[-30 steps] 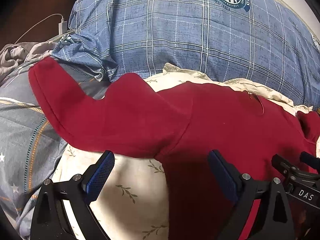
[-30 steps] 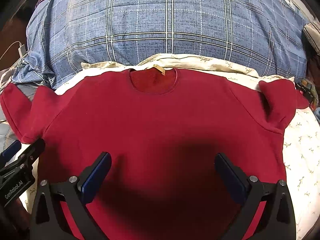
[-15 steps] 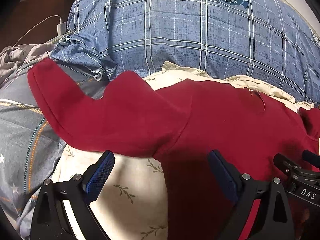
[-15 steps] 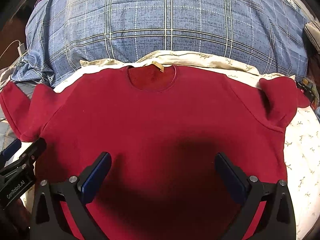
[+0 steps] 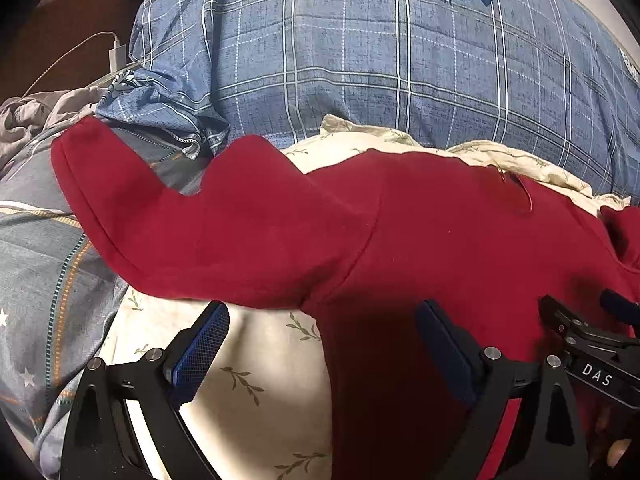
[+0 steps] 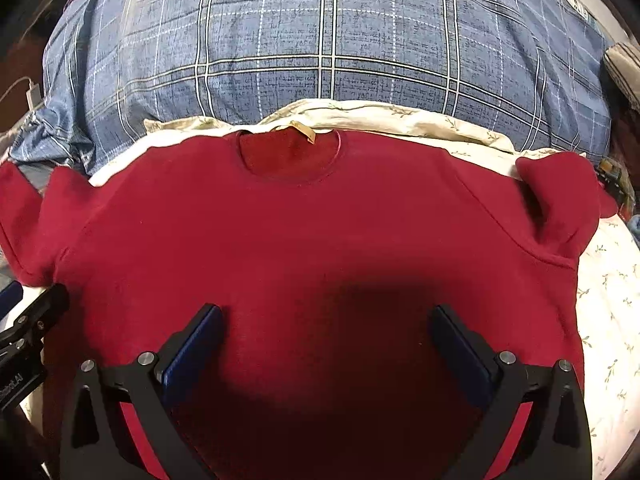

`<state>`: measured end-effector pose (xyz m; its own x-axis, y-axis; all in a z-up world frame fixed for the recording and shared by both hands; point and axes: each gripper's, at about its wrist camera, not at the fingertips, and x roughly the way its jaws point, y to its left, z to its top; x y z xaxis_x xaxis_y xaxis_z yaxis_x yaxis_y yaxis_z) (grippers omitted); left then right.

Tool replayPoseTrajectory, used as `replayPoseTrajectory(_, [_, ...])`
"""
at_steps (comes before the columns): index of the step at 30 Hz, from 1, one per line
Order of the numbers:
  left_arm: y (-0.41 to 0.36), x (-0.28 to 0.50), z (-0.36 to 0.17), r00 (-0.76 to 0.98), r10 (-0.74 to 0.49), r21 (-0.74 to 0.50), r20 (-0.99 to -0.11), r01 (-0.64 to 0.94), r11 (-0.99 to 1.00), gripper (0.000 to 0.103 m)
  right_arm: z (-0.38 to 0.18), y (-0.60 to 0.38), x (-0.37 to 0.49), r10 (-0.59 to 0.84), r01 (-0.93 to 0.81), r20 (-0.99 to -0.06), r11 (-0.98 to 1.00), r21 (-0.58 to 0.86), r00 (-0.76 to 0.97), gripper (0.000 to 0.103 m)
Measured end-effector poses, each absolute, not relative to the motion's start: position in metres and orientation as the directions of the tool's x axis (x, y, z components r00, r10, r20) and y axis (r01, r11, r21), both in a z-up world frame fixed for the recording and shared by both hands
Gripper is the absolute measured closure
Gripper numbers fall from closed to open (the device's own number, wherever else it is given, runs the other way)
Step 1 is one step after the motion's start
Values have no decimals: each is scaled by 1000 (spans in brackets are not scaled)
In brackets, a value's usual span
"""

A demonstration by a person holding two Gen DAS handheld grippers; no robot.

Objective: Fold small clothes

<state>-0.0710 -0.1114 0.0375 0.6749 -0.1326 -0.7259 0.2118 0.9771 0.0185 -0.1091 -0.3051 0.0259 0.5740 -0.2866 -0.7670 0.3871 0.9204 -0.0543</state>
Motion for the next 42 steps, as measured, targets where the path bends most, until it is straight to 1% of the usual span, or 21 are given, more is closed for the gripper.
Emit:
replayPoseTrajectory(4, [-112, -71, 37, 676, -130, 22, -726, 212, 977, 8, 23, -311, -110, -260, 391, -773, 920, -17, 579, 0])
replayPoseTrajectory(22, [-111, -72, 35, 672, -125, 30, -730, 213, 976, 8, 22, -310, -111, -266, 387, -762, 922, -22, 590, 0])
replayPoseTrajectory(26, [-109, -73, 37, 667, -140, 13, -732, 220, 975, 8, 22, -309, -111, -266, 387, -762, 922, -22, 590, 0])
replayPoseTrajectory(30, [-92, -70, 52, 639, -196, -71, -744, 216, 974, 8, 22, -309, -111, -264, 386, -763, 922, -20, 590, 0])
replayPoseTrajectory(32, [-76, -64, 65, 659, -153, -58, -736, 163, 985, 8, 22, -310, -111, -263, 386, -763, 922, -20, 590, 0])
replayPoseTrajectory(35, [-42, -48, 85, 707, -32, -12, -706, 34, 999, 8, 22, -310, -111, -260, 385, -762, 923, -14, 593, 0])
replayPoseTrajectory(36, [-29, -39, 90, 714, 25, 14, -699, -22, 1000, 8, 22, -310, -111, -257, 385, -762, 923, -11, 595, 0])
replayPoseTrajectory(37, [-17, -30, 94, 717, 82, 46, -692, -70, 997, 8, 22, -310, -112, -254, 384, -761, 923, -8, 596, 0])
replayPoseTrajectory(39, [4, -6, 102, 710, 216, 148, -670, -157, 976, 8, 22, -311, -112, -249, 382, -760, 924, 0, 600, 0])
replayPoseTrajectory(41, [13, 13, 104, 697, 316, 231, -644, -216, 949, 8, 22, -311, -112, -248, 381, -760, 924, 0, 600, 0])
replayPoseTrajectory(42, [17, 24, 104, 688, 345, 257, -639, -233, 938, 8, 22, -311, -112, -249, 381, -760, 925, -2, 600, 0])
